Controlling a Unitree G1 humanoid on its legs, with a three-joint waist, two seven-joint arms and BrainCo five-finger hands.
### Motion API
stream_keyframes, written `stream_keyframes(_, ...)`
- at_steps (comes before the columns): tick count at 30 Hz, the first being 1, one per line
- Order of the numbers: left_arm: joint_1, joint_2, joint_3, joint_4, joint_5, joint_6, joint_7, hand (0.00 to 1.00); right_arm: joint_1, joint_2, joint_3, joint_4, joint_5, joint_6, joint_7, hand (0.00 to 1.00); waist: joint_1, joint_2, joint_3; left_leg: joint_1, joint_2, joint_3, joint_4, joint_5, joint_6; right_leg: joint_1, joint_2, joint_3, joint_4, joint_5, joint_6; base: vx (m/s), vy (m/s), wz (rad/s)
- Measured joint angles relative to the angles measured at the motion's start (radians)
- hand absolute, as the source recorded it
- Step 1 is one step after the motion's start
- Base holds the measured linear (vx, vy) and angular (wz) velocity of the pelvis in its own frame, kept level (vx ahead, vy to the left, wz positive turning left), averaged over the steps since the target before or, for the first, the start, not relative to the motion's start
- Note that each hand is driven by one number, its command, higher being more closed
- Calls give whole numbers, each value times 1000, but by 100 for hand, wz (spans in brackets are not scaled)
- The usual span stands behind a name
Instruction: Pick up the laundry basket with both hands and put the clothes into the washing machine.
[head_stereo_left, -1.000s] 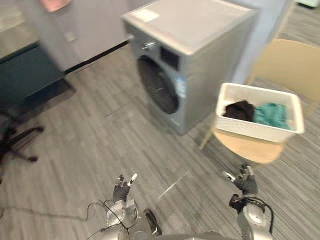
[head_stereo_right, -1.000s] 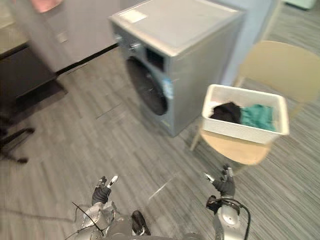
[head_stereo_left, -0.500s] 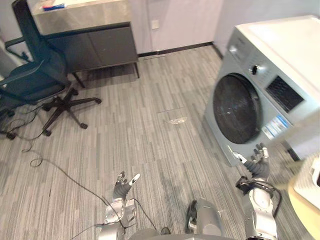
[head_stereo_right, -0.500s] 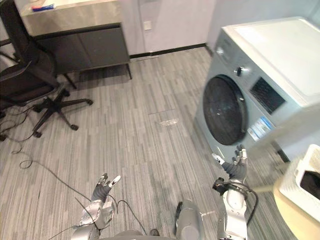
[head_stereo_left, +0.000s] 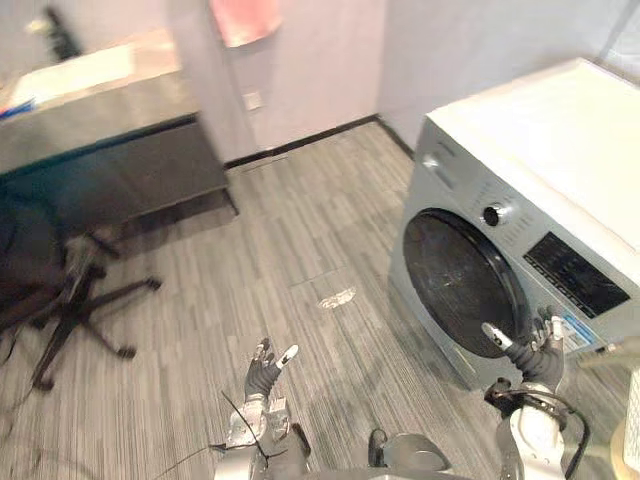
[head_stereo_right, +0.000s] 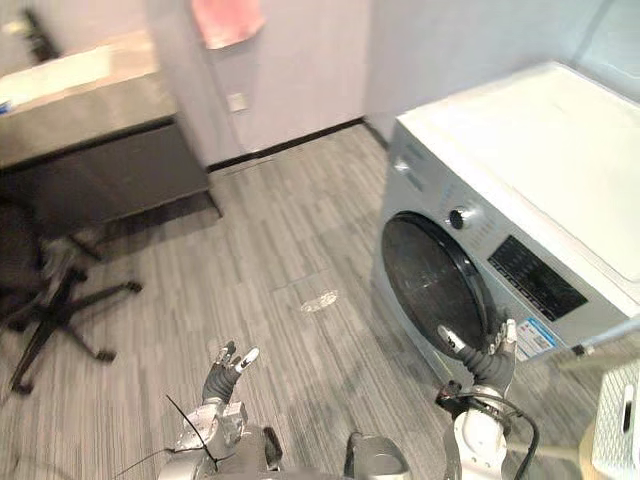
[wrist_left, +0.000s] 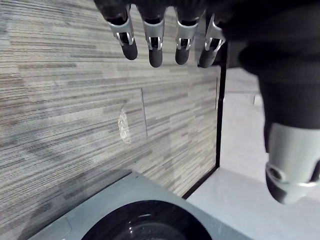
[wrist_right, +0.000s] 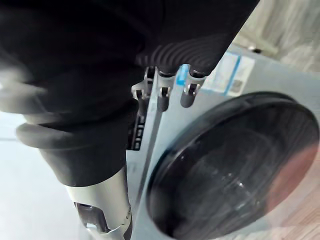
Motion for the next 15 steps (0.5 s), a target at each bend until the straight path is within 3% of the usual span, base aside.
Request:
stream_keyframes(1, 4, 0, 2, -3, 0, 0, 0, 0, -9, -2, 11, 7, -1, 2, -1, 0, 4, 0, 0, 0, -12, -27, -82, -8, -7, 1, -1, 40, 1, 1, 1, 210, 201, -157)
stream_keyframes(2, 8, 0, 1, -15, 2, 1, 0, 0, -19, -9, 26, 14, -4, 4, -2, 0, 30, 1, -1, 2, -33, -92, -230, -8, -22, 1, -4, 99, 6, -1, 6, 260, 306, -219)
stream_keyframes(3, 14, -1, 0, -40, 5, -2, 2, 0, -23, -12, 39, 16, -28, 4, -3, 0, 57, -2, -2, 20, -48, -155, -377, 27, -64, -12, -9, 158, 36, -28, 55, 357, 486, -261)
stream_keyframes(4, 25, 0, 0, -53, 5, -13, 3, 0, -28, -29, 65, 12, -51, 2, -2, 0, 52, 18, -9, 33, -36, -187, -484, 109, -63, -16, -5, 196, 56, -85, 119, 271, 452, -209)
stream_keyframes(5, 33, 1, -3, -49, 4, -11, 1, 0, -35, -46, 74, 11, -56, 2, -1, 0, 48, 45, -10, 30, -17, -196, -490, 128, -90, -22, 11, 220, 77, -103, 135, 256, 505, -184)
stream_keyframes(6, 23, -1, 18, -48, 3, -8, 1, 0, -60, -43, 90, 38, -68, 9, 2, 0, 50, 24, -19, 49, -7, -108, -446, 68, -130, -60, -17, 241, 127, -118, 154, 246, 548, -192)
stream_keyframes(7, 23, -1, 43, -67, 1, -14, 2, 0, -63, -31, 123, 39, -78, 10, 3, 0, 77, -10, -28, 70, -16, -8, -457, 47, -111, -111, -84, 154, 157, -103, 162, 220, 507, -195)
stream_keyframes(8, 21, 4, 46, -74, 0, -18, 1, 0, -70, -21, 138, 41, -85, 9, 4, 0, 87, -26, -28, 79, -26, 31, -465, 40, -105, -133, -121, 89, 164, -95, 170, 133, 363, -164)
stream_keyframes(9, 19, 16, 43, -77, 0, -19, -3, 0, -95, -24, 162, 66, -96, 6, 10, 0, 84, -51, -27, 97, -46, 75, -482, 32, -100, -137, -196, -68, 154, -73, 189, 107, 297, -95)
stream_keyframes(10, 12, 17, 42, -67, 0, -19, -5, 0, -129, -25, 164, 115, -126, 3, 17, 0, 81, -58, -31, 107, -54, 85, -488, 24, -95, -125, -235, -202, 143, -45, 183, 98, 266, -61)
stream_keyframes(12, -2, 20, 37, -48, 1, -19, -4, 0, -169, -26, 145, 190, -171, 4, 26, 0, 80, -51, -27, 109, -62, 74, -473, 22, -89, -117, -248, -239, 140, -19, 163, 103, 191, 1)
stream_keyframes(15, -29, 35, 40, -17, 1, -21, -2, 0, -219, -34, 94, 240, -238, 9, 26, 0, 83, -42, -23, 97, -80, 54, -478, 18, -83, -110, -251, -236, 104, -13, 171, 56, 61, 18)
